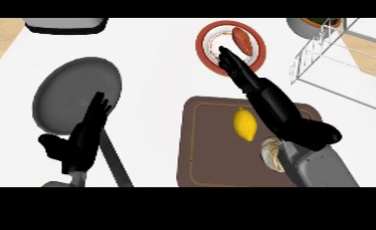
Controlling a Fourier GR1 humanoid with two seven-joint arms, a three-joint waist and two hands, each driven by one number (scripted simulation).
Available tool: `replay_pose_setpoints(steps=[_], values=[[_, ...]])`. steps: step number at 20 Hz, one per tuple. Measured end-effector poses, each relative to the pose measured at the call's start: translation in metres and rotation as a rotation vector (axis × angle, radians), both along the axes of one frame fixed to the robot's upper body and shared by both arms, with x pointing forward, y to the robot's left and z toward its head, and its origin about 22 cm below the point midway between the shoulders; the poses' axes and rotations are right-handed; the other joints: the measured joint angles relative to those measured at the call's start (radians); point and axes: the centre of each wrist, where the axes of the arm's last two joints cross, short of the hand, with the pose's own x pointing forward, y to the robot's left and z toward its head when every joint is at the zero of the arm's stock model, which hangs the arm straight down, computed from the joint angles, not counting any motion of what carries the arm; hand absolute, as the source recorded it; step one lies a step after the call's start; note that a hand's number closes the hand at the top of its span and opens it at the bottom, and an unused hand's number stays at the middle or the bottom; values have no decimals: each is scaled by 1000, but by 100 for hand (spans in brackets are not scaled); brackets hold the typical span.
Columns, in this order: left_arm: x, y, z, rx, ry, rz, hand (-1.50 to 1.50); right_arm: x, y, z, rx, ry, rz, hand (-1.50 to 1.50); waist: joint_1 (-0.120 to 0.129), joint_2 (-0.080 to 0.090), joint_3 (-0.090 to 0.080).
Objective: Pick the cupcake from the tray and place it in the tiered shelf
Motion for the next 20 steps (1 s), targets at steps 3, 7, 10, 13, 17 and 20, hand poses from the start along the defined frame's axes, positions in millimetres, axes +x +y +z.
replay_pose_setpoints(steps=[3, 7, 10, 13, 17, 20], values=[[2, 18, 5, 49, -3, 23, 0, -6, 1, 3, -23, -30, -36, 150, -3, 18, 15], [-2, 66, 18, 183, 39, 70, 0, -8, -20, -5, -143, -47, -207, 150, -21, 23, 19], [-7, 80, 18, 220, 77, 95, 0, -7, -53, -18, -279, -79, -507, -150, -52, 21, 23], [-8, 90, 24, 235, 100, 91, 0, -35, -41, -42, -321, -105, -631, -150, -43, 24, 26], [-9, 98, 25, 256, 114, 80, 0, -84, -15, -59, -356, -97, -672, -150, -30, 28, 27], [-7, 103, 28, 257, 120, 79, 0, -106, -14, -58, -465, -110, -735, -150, -31, 28, 26]])
